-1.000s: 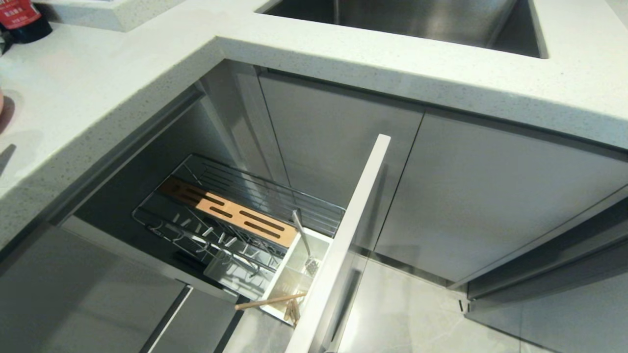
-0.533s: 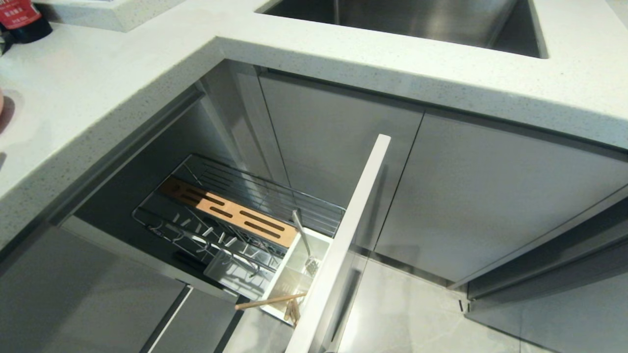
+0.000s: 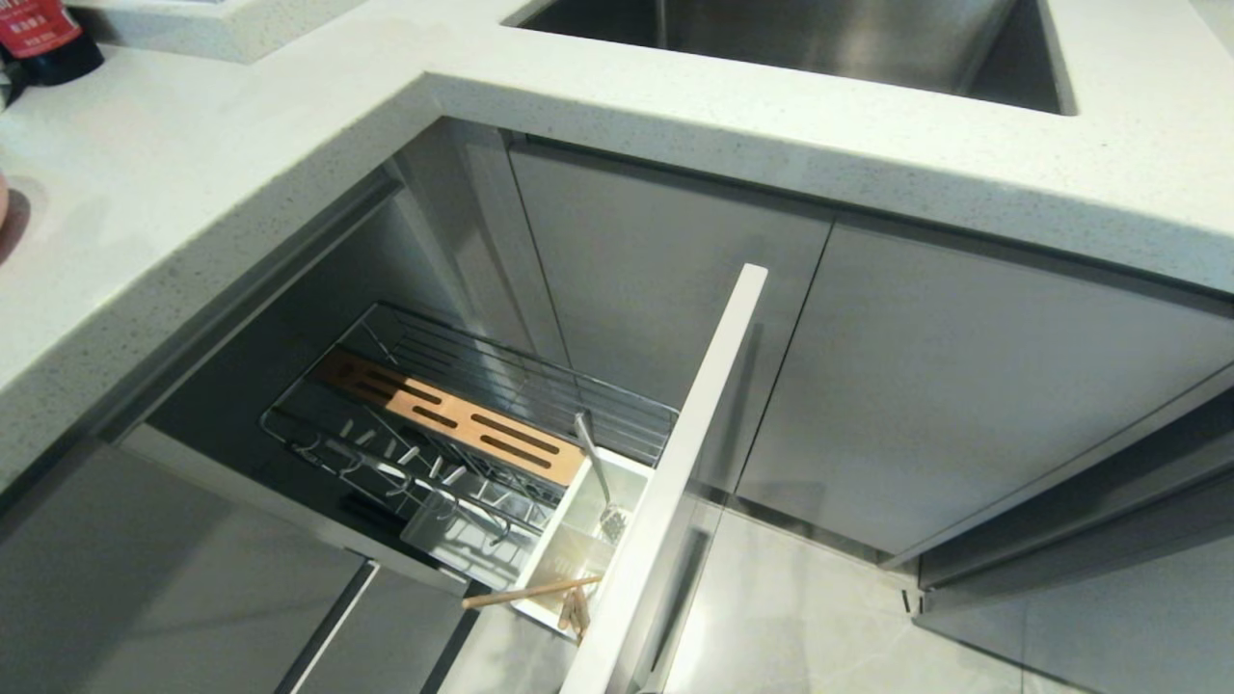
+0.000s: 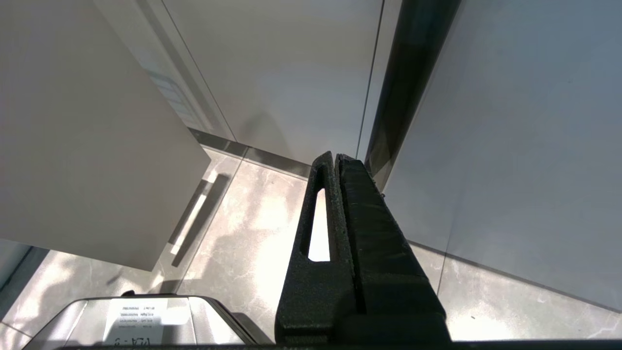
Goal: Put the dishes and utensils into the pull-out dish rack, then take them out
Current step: Take the chopsticks out of the cupboard
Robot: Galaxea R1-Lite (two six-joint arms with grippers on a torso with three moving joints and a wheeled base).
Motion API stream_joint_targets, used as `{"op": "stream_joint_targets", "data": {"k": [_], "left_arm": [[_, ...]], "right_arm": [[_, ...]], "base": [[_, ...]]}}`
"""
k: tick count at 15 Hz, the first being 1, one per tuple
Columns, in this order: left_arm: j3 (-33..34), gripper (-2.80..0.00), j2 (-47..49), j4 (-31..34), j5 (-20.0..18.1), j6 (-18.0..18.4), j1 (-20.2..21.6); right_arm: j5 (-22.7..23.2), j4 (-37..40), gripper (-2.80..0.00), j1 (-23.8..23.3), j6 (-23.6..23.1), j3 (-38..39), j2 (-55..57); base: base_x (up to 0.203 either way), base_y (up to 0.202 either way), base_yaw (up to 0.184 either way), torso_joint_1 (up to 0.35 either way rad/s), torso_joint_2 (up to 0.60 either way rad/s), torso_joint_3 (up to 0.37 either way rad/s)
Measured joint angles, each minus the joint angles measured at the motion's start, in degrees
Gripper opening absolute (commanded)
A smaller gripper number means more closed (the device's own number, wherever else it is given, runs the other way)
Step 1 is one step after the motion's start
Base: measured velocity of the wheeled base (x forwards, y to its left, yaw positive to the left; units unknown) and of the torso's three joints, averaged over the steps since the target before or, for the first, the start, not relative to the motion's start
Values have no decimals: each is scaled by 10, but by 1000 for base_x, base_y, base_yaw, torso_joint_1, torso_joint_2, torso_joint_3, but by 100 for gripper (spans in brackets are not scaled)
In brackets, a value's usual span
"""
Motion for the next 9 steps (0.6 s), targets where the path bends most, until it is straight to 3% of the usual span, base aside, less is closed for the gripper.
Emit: {"op": "stream_joint_targets", "data": {"k": [2, 5, 9], "left_arm": [[-25, -280, 16, -6, 8, -46, -32], [-37, -280, 47, -5, 31, -57, -108], [-23, -280, 92, 24, 41, -54, -270]], "right_arm": [[0, 0, -280, 0, 0, 0, 0], [0, 0, -280, 0, 0, 0, 0], [0, 0, -280, 0, 0, 0, 0]], "base": [[0, 0, 0, 0, 0, 0], [0, 0, 0, 0, 0, 0], [0, 0, 0, 0, 0, 0]]}}
